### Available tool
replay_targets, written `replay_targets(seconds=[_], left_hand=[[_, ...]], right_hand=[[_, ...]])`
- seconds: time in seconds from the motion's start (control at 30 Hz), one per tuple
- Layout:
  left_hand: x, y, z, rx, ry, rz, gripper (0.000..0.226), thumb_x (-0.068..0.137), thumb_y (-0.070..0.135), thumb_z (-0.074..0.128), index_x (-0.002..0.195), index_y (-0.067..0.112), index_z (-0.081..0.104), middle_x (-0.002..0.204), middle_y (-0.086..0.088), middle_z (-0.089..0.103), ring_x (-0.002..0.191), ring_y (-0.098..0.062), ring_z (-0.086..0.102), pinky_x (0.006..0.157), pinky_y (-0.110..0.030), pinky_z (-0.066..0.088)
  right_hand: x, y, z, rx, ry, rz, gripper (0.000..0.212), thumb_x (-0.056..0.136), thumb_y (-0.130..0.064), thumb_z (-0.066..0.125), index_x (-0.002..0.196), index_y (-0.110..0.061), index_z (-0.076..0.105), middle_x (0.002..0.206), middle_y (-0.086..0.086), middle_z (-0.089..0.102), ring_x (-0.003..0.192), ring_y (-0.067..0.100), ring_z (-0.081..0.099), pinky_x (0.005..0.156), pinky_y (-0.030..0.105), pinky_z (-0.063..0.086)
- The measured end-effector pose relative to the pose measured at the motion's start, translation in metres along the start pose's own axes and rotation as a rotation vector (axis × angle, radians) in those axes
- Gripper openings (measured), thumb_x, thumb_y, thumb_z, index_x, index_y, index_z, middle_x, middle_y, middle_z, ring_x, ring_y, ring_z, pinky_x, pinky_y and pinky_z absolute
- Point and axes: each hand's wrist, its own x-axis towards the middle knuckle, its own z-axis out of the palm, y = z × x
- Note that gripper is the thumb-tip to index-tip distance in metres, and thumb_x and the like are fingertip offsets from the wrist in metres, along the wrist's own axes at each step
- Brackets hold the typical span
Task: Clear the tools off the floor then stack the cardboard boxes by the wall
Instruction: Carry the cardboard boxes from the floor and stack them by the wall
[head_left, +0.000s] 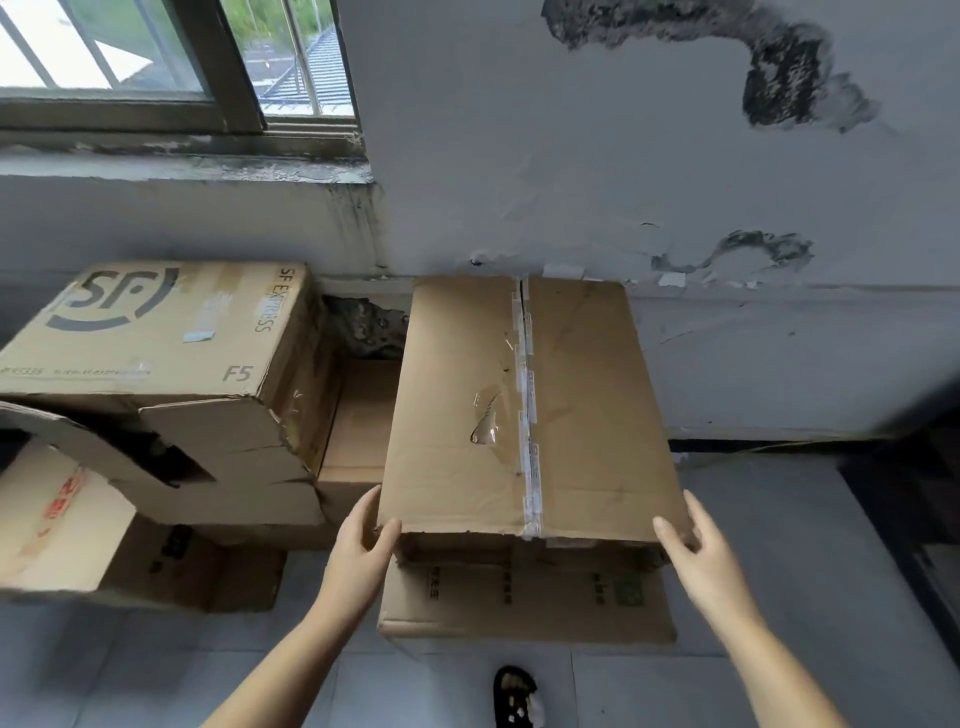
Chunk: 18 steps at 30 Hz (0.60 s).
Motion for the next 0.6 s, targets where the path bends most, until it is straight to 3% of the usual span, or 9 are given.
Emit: replay_targets(seconds=[0.07, 0.13, 0.23, 0.33, 0.4, 0.5, 0.6], left_hand=[[-0.019, 0.002, -0.016, 0.121, -0.081, 0.134, 0.043, 0.087, 0.039, 0.059, 0.125, 0.048, 0.042, 0.137, 0.012, 0.048, 0.124, -0.004, 0.044, 0.105, -0.030, 0.036], [-0.046, 0.004, -0.032, 0.171, -0.167, 0.233, 0.045, 0.084, 0.040, 0.061, 0.123, 0.051, 0.041, 0.134, 0.022, 0.048, 0.127, 0.001, 0.042, 0.106, -0.025, 0.034], [-0.092, 0.007, -0.053, 0.125, -0.268, 0.313, 0.053, 0.071, 0.056, 0.052, 0.124, 0.051, 0.049, 0.124, 0.032, 0.055, 0.122, 0.009, 0.046, 0.098, -0.012, 0.038], [-0.132, -0.005, -0.069, 0.068, -0.324, 0.344, 0.049, 0.069, 0.056, 0.053, 0.118, 0.060, 0.046, 0.114, 0.031, 0.060, 0.115, 0.008, 0.052, 0.096, -0.012, 0.042], [-0.156, -0.020, -0.073, 0.046, -0.362, 0.325, 0.043, 0.075, 0.049, 0.058, 0.113, 0.065, 0.047, 0.113, 0.029, 0.062, 0.112, 0.007, 0.055, 0.094, -0.012, 0.043], [-0.190, -0.038, -0.069, 0.032, -0.439, 0.300, 0.044, 0.084, 0.034, 0.061, 0.108, 0.069, 0.049, 0.111, 0.028, 0.063, 0.109, 0.006, 0.058, 0.089, -0.010, 0.044], [-0.221, -0.052, -0.059, 0.064, -0.555, 0.275, 0.044, 0.080, 0.030, 0.061, 0.108, 0.063, 0.054, 0.109, 0.027, 0.064, 0.106, 0.004, 0.060, 0.096, -0.025, 0.046]], right_hand=[[-0.040, -0.005, 0.001, -0.022, -0.023, -0.101, 0.064, 0.089, -0.040, 0.055, 0.146, -0.033, 0.027, 0.150, -0.004, 0.033, 0.138, 0.017, 0.031, 0.111, 0.038, 0.029], [-0.088, -0.006, 0.006, 0.018, -0.061, -0.149, 0.060, 0.085, -0.043, 0.054, 0.139, -0.043, 0.028, 0.146, -0.011, 0.035, 0.136, 0.009, 0.031, 0.110, 0.032, 0.026], [-0.164, -0.001, 0.017, 0.122, -0.071, -0.148, 0.056, 0.077, -0.047, 0.053, 0.129, -0.053, 0.031, 0.138, -0.023, 0.040, 0.129, -0.006, 0.035, 0.106, 0.024, 0.025], [-0.235, 0.019, 0.030, 0.194, -0.024, -0.106, 0.057, 0.075, -0.046, 0.052, 0.128, -0.054, 0.032, 0.132, -0.035, 0.041, 0.122, -0.023, 0.032, 0.108, 0.023, 0.024], [-0.280, 0.038, 0.039, 0.227, 0.017, -0.067, 0.057, 0.073, -0.056, 0.052, 0.127, -0.058, 0.032, 0.127, -0.044, 0.044, 0.120, -0.024, 0.033, 0.110, 0.025, 0.026], [-0.342, 0.063, 0.054, 0.273, 0.133, -0.011, 0.062, 0.057, -0.088, 0.050, 0.116, -0.076, 0.034, 0.124, -0.047, 0.042, 0.123, -0.018, 0.038, 0.107, 0.023, 0.032], [-0.395, 0.086, 0.068, 0.346, 0.268, 0.054, 0.058, 0.057, -0.087, 0.050, 0.113, -0.078, 0.034, 0.124, -0.045, 0.045, 0.123, -0.015, 0.041, 0.106, 0.027, 0.032]])
